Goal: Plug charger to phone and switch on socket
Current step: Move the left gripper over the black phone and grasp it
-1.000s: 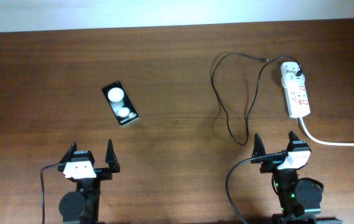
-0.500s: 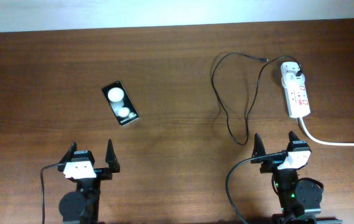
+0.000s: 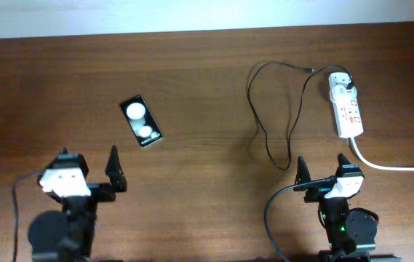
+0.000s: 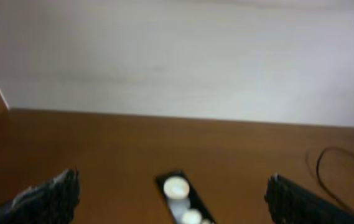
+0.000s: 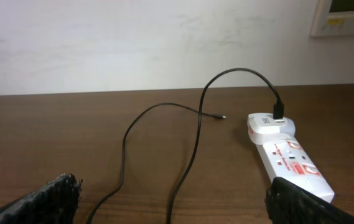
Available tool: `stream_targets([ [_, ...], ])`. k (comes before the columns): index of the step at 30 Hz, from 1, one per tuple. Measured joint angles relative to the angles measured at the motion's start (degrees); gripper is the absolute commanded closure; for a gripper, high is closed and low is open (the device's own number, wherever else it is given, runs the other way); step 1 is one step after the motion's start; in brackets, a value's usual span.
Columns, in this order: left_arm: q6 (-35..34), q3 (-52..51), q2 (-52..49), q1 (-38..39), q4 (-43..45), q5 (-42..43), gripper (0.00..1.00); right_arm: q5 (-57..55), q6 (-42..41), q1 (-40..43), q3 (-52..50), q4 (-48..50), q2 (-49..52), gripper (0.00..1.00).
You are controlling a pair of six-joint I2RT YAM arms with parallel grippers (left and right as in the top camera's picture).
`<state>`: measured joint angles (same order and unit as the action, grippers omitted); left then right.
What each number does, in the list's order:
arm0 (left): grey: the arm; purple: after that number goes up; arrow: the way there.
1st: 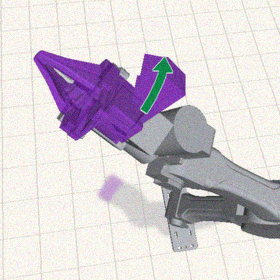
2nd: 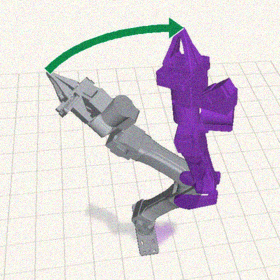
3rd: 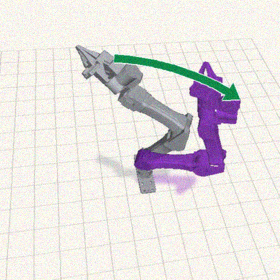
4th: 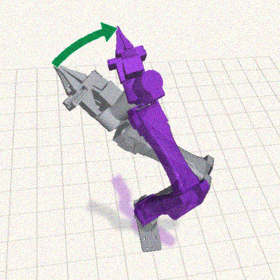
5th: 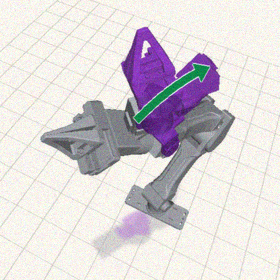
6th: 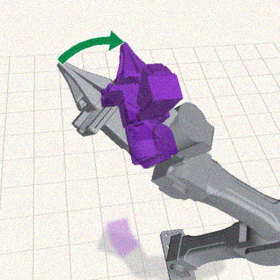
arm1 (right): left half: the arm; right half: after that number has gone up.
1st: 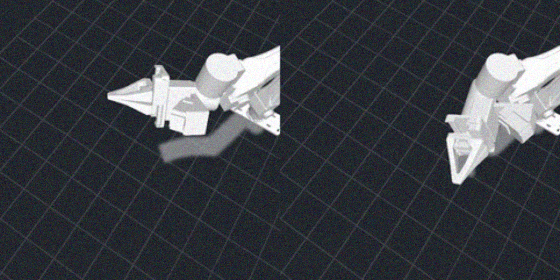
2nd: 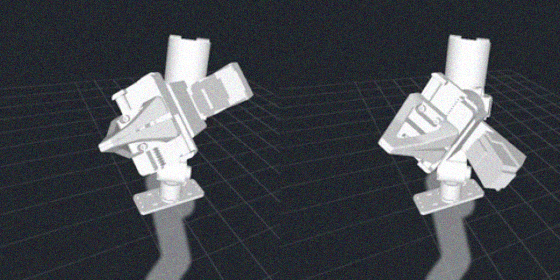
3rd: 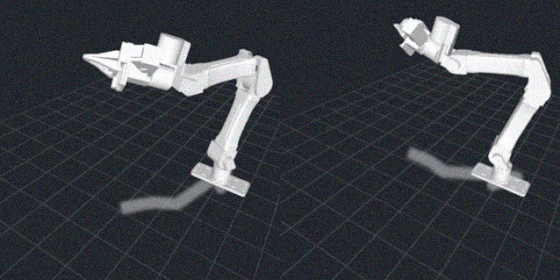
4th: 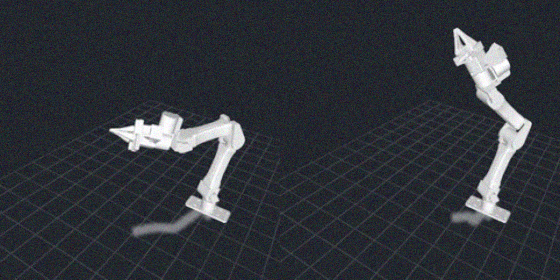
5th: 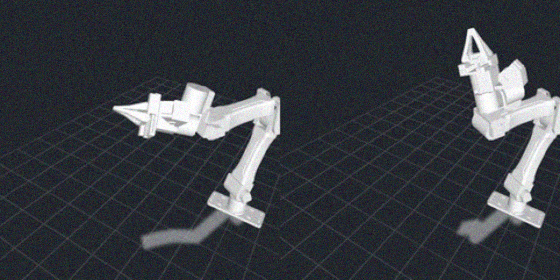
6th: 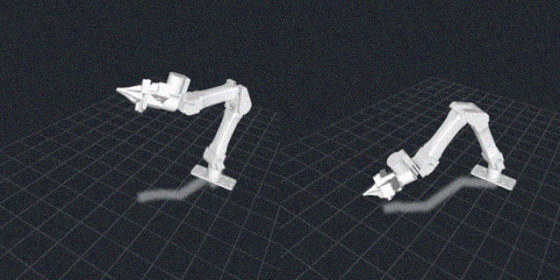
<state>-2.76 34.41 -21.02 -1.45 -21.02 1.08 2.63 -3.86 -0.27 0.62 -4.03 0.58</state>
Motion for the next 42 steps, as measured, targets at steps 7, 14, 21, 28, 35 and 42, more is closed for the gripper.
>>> stream_targets([
  [7,-1.36,31.26,-29.81,0.00,-25.57,6.03,0.01,0.00,-0.02,0.00,0.00,0.00,0.00,0.01],
  [14,-4.07,34.01,-37.77,0.04,-29.42,15.34,0.01,0.00,0.02,0.00,0.00,0.00,0.00,0.01],
  [21,-16.72,36.50,-50.90,0.68,-32.65,5.66,0.01,0.00,0.00,0.00,0.00,0.00,0.02,0.01],
  [28,-26.01,61.07,-77.57,10.51,-36.54,-6.73,0.01,-0.02,-0.02,0.00,0.00,0.00,0.00,0.01],
  [35,-32.26,61.70,-87.56,9.03,-34.91,-9.38,0.01,0.00,-0.02,0.00,0.00,0.00,0.00,0.01],
  [42,-32.92,61.92,-94.75,9.05,-33.24,-9.51,0.01,0.00,0.00,0.00,0.00,0.00,0.00,0.01],
])
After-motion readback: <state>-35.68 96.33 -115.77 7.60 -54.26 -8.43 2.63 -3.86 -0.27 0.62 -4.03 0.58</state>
